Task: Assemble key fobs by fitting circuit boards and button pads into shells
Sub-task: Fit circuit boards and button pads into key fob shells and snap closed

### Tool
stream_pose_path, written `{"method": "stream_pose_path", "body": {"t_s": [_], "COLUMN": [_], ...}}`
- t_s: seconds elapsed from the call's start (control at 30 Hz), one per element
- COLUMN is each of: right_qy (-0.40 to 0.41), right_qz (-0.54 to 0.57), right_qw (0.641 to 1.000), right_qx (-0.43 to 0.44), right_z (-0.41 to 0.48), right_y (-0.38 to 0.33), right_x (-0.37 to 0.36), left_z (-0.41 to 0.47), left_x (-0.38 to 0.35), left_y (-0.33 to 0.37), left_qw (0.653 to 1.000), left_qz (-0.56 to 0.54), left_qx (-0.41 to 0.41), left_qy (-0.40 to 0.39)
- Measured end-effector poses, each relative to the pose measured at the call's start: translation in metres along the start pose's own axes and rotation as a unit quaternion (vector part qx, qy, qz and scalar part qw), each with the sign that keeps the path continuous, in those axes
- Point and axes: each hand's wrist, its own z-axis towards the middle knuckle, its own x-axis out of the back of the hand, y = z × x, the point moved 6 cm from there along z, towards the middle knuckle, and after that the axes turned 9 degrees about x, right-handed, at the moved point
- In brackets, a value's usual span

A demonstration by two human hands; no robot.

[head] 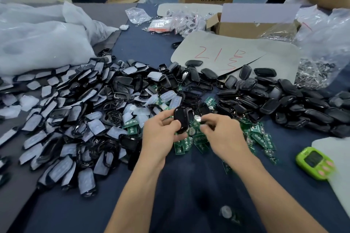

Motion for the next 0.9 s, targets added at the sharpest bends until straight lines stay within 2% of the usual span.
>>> {"method": "stream_pose_path", "body": {"t_s": [0.13, 0.23, 0.33, 0.47, 0.57, 0.63, 0.7, 0.8, 0.9], "right_qy": [-0.070, -0.082, -0.064, 0.013, 0.060, 0.061, 0.050, 0.040, 0.067], "right_qz": [-0.102, -0.119, -0.051, 0.050, 0.194, 0.282, 0.307, 0.267, 0.361], "right_qw": [0.992, 0.989, 0.997, 0.998, 0.976, 0.952, 0.944, 0.956, 0.918], "right_qx": [0.007, 0.030, -0.004, -0.041, -0.081, -0.101, -0.106, -0.114, -0.147], "right_z": [0.010, 0.014, 0.014, 0.009, 0.002, 0.000, -0.002, -0.004, -0.007], "right_y": [-0.019, -0.027, -0.024, -0.019, -0.015, -0.014, -0.014, -0.011, -0.007], "right_x": [-0.011, -0.011, -0.005, 0.009, 0.016, 0.017, 0.016, 0.011, 0.005], "left_z": [-0.010, -0.015, -0.018, -0.021, -0.022, -0.022, -0.023, -0.023, -0.024], "left_x": [0.005, 0.013, 0.017, 0.019, 0.020, 0.019, 0.018, 0.021, 0.021], "left_y": [0.003, 0.005, 0.007, 0.009, 0.011, 0.010, 0.010, 0.009, 0.009], "left_qw": [0.999, 0.998, 0.999, 1.000, 1.000, 1.000, 1.000, 1.000, 0.999], "left_qz": [0.013, 0.004, 0.003, -0.010, -0.012, -0.014, -0.019, -0.023, -0.021], "left_qx": [-0.027, -0.032, -0.028, -0.027, -0.027, -0.026, -0.022, -0.014, -0.007], "left_qy": [0.033, 0.045, 0.027, -0.001, -0.004, -0.003, 0.003, 0.015, 0.026]}}
